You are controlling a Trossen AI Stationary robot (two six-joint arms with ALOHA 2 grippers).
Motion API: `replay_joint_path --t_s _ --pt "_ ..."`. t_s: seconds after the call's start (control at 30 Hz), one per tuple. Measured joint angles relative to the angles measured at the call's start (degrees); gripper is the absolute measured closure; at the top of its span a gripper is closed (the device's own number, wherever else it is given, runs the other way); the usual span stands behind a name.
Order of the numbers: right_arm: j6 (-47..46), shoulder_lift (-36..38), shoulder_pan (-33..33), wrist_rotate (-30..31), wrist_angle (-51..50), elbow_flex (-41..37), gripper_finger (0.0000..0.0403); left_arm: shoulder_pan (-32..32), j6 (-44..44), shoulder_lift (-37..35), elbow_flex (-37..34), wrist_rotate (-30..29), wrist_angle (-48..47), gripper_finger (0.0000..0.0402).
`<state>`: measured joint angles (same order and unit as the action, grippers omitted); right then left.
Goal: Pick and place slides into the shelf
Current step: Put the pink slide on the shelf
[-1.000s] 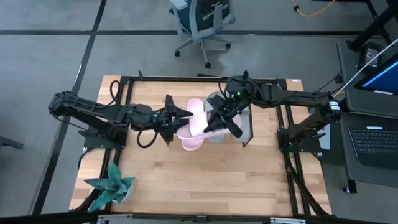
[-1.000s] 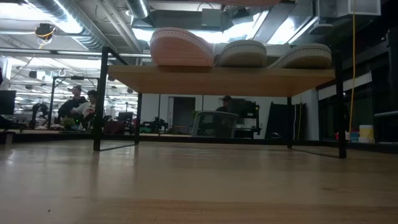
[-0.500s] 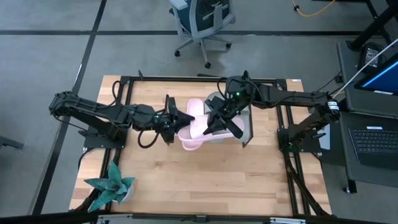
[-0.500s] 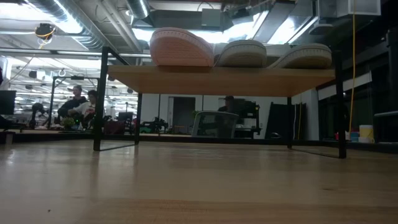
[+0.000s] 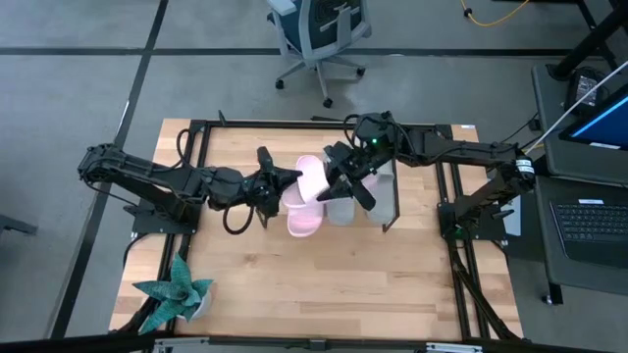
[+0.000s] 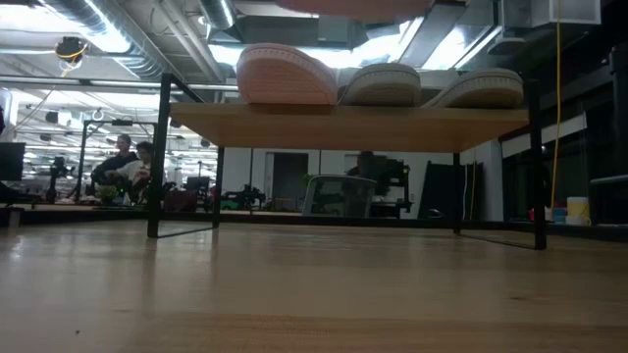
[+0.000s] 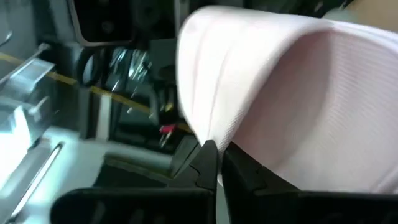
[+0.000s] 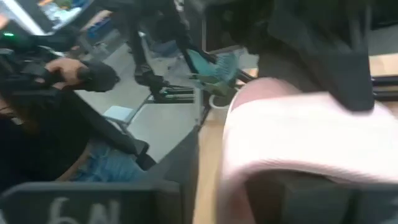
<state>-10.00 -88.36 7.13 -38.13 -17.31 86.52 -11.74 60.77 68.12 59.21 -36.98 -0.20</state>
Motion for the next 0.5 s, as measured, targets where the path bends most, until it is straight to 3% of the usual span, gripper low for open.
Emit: replay_joint_path --t_s 0.23,0.5 --pt "0.0 0.0 2.5 0.5 -0.5 0.0 0.0221 -2.7 3.0 -0.2 0.0 -11.9 -0.3 0.0400" --pt "0.2 2.9 7.8 0.2 -1.8 0.0 0.0207 -5.8 3.0 -0.3 0.0 -24.0 -0.7 0.0401"
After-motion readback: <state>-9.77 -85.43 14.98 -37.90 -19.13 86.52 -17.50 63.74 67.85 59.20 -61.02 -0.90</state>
